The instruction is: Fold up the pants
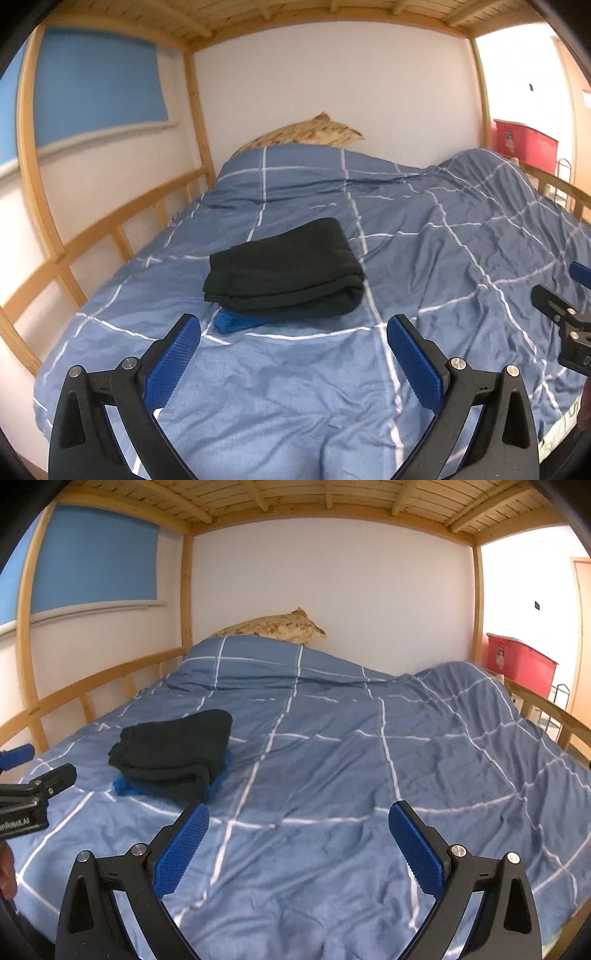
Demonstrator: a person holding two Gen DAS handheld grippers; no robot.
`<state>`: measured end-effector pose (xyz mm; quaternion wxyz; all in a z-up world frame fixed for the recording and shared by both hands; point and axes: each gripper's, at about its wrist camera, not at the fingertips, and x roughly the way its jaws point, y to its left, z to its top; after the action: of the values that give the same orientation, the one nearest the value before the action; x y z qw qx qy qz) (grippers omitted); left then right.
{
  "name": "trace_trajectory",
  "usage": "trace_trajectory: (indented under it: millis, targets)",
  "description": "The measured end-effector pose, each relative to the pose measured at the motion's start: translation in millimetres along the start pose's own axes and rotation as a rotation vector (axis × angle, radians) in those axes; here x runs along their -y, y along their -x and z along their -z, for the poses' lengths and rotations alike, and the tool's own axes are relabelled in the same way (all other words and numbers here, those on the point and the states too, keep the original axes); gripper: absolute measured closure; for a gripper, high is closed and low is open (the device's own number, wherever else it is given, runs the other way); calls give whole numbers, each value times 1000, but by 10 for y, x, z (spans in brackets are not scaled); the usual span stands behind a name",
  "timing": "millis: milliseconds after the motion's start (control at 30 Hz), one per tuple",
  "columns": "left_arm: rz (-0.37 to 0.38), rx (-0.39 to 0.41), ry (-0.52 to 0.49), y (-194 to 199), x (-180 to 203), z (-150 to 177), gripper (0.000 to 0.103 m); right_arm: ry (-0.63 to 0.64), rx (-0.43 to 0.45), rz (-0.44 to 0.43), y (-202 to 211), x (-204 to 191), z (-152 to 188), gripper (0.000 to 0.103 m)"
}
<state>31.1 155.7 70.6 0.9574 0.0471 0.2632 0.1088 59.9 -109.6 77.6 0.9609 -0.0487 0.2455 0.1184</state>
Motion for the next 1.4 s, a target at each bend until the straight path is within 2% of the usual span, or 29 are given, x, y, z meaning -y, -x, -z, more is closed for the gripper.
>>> trace_trajectory:
  millis: [133,300,600,800,1067,1400]
  targets:
    - [18,15,-21,167,208,73,0,-28,-9,0,132,126,120,4]
    - [55,-2,4,250,321,136,0,-81,-30,-9,229,275,243,4]
    - [37,-22,15,300,399,204,0,-89,-44,17,343,402,396,4]
    - [53,-13,11,328,462,189,0,-92,-35,30,384,459,394,4]
    - [43,45,51,414,444,156,0,-102,-31,31,393,514,379,4]
    - [40,49,43,431,482,123,0,-103,-18,39,388,560,353,4]
